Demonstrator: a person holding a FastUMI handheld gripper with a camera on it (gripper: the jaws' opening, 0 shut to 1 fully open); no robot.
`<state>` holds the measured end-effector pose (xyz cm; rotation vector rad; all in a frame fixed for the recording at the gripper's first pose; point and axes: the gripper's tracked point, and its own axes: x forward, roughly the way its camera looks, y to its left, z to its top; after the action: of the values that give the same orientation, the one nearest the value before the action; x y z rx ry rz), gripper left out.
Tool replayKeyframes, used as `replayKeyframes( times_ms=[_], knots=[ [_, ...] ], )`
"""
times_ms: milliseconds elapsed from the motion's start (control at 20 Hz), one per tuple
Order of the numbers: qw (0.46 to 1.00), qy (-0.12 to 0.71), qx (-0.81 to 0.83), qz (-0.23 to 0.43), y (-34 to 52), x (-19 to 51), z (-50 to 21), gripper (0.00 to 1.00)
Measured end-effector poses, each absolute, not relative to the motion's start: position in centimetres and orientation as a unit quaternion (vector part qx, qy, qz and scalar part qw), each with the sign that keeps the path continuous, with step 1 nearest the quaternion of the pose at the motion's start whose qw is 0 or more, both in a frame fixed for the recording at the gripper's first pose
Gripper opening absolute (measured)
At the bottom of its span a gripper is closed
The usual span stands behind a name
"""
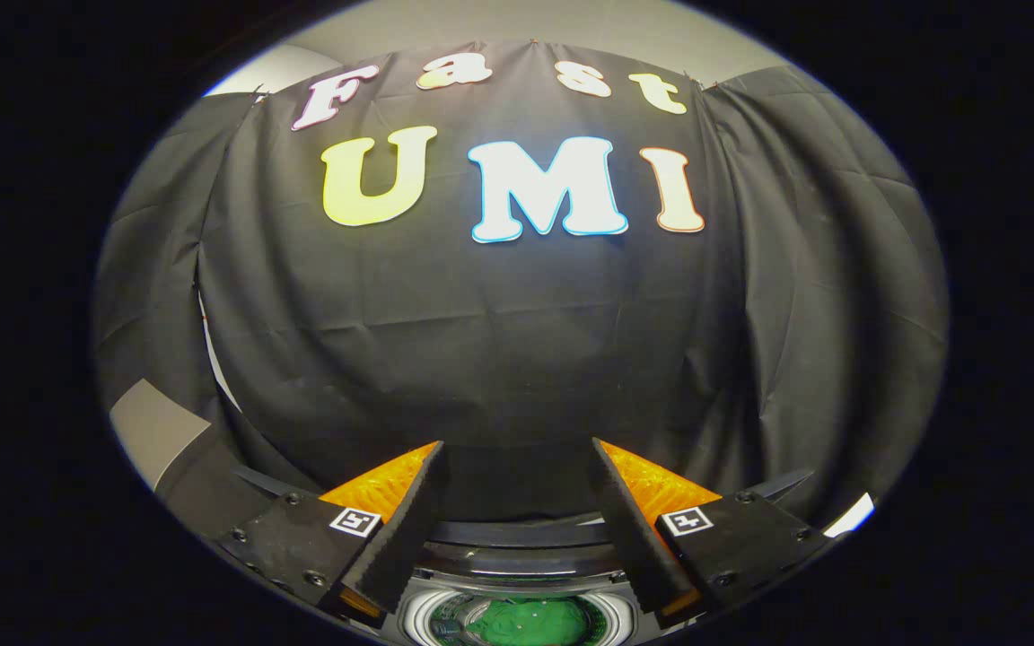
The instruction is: Put the clothes into the washing machine and then close the washing machine lid.
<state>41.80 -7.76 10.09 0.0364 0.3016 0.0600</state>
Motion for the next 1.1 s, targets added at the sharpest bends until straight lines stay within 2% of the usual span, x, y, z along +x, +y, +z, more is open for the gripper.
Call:
replayKeyframes(
  times_ms=[1100],
  knots=[
    [0.995,0.098,0.010,0.033,-7.7,36.4,9.3,0.98]
  ],
)
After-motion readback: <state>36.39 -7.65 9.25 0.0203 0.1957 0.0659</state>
